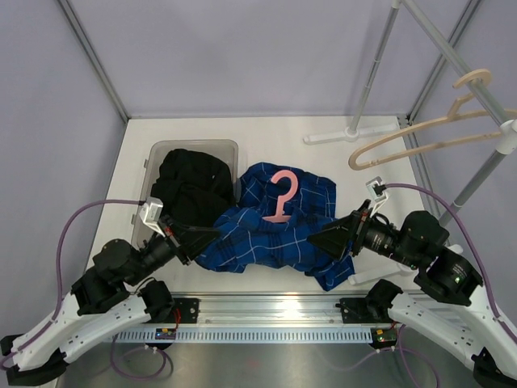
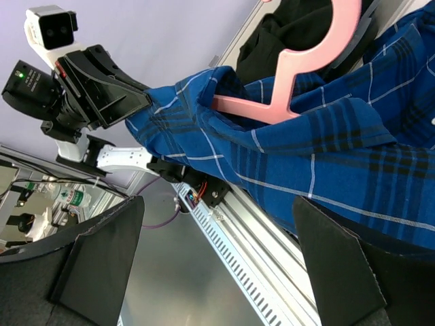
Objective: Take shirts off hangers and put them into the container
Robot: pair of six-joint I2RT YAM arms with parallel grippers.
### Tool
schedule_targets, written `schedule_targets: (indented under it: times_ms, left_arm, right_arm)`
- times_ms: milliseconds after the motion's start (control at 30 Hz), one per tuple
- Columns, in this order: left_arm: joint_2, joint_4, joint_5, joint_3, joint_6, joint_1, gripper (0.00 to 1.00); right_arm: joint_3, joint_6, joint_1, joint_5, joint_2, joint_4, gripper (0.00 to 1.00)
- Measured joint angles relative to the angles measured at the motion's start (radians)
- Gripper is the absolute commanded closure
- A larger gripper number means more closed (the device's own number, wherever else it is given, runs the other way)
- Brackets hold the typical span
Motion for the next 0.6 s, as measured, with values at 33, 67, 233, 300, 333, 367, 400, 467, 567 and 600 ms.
schedule_targets:
  times_ms: [33,67,233,300,333,367,400,467,567,600]
  left_arm:
    - [0.007,0.0,0.0,0.0,-0.002,0.0,1.0]
    - [0.017,0.0,0.001,0.0,-0.003,0.0,1.0]
    - [0.076,-0.004,0.006,0.001,0.004,0.0,1.0]
    - [0.082,-0.012,0.012,0.001,0.006,0.0,1.0]
    - [0.082,-0.014,0.014,0.002,0.007,0.0,1.0]
    - [0.084,-0.019,0.019,0.005,0.008,0.0,1.0]
    - [0.086,-0.024,0.024,0.008,0.009,0.0,1.0]
    - [0.089,-0.032,0.03,0.017,0.011,0.0,1.0]
    - [0.084,-0.039,0.043,0.025,0.011,0.0,1.0]
    - [0.076,-0.044,0.05,0.027,0.011,0.0,1.0]
  right_arm:
    - [-0.004,0.0,0.0,-0.004,0.001,0.003,0.01]
    - [-0.006,-0.001,0.0,-0.007,0.003,0.004,0.0]
    - [0.029,-0.038,0.0,-0.073,0.091,0.019,0.01]
    - [0.062,-0.061,0.0,-0.101,0.158,0.022,0.01]
    - [0.077,-0.072,0.0,-0.111,0.192,0.027,0.0]
    - [0.086,-0.081,0.0,-0.12,0.22,0.039,0.01]
    - [0.09,-0.089,0.0,-0.126,0.245,0.051,0.01]
    - [0.09,-0.1,0.0,-0.127,0.278,0.071,0.0]
    - [0.09,-0.111,0.0,-0.105,0.317,0.087,0.0]
    - [0.089,-0.113,0.0,-0.094,0.322,0.092,0.01]
